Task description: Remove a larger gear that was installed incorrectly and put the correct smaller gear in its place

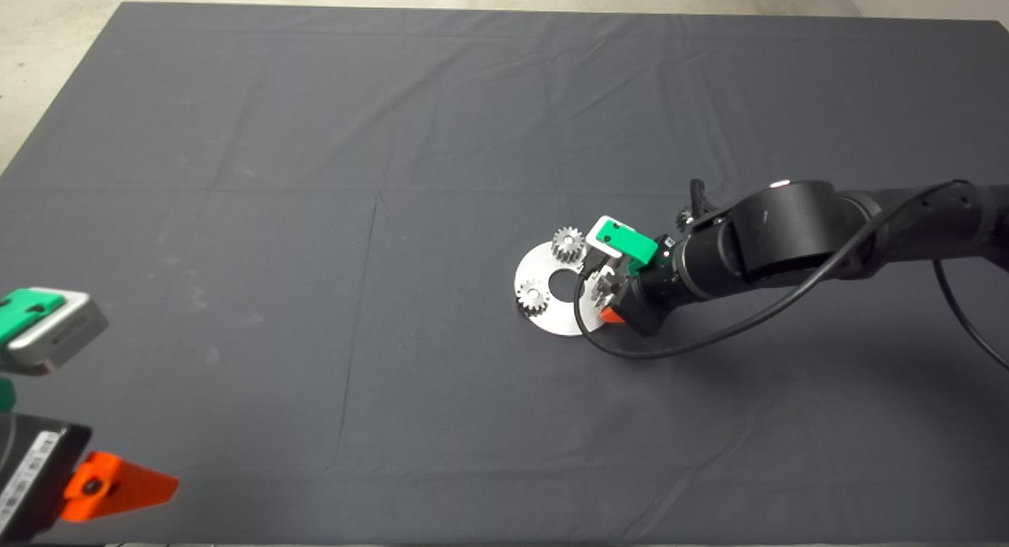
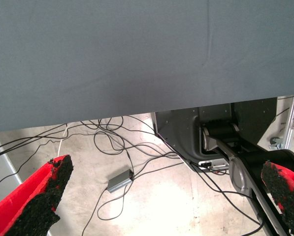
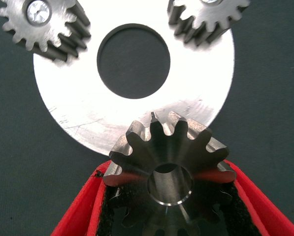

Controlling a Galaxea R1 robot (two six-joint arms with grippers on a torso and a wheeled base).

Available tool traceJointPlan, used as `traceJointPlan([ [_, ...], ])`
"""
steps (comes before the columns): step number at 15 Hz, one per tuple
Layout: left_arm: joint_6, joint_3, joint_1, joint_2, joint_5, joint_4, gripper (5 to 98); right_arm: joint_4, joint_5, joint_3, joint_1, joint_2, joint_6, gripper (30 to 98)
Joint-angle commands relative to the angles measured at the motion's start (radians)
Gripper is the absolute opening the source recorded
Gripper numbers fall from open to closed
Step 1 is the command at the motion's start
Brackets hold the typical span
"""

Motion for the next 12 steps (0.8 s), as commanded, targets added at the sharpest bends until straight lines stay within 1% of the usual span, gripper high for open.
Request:
traceJointPlan([
  [1, -0.003, 0.009, -0.010, -0.004, 0.034, -0.007, 98.3, -0.021, 0.013, 0.051, 0.079, -0.018, 0.045, 47.0],
  [2, -0.003, 0.009, -0.010, -0.003, 0.034, -0.009, 98.3, -0.021, 0.011, 0.065, 0.091, -0.028, 0.057, 46.9],
  [4, -0.003, 0.009, -0.010, -0.003, 0.034, -0.007, 98.3, -0.018, 0.002, 0.082, 0.093, -0.067, 0.067, 46.8],
  [6, -0.003, 0.009, -0.010, -0.003, 0.034, -0.008, 98.3, -0.018, -0.001, 0.082, 0.089, -0.121, 0.096, 46.8],
  [9, -0.003, 0.009, -0.010, -0.003, 0.034, -0.007, 98.3, -0.014, -0.001, 0.080, 0.085, -0.190, 0.103, 46.8],
  [10, -0.003, 0.009, -0.010, -0.003, 0.034, -0.007, 98.3, -0.014, -0.001, 0.080, 0.080, -0.200, 0.109, 46.8],
  [12, -0.003, 0.009, -0.010, -0.003, 0.034, -0.007, 98.3, -0.014, -0.007, 0.080, 0.043, -0.204, 0.114, 46.8],
])
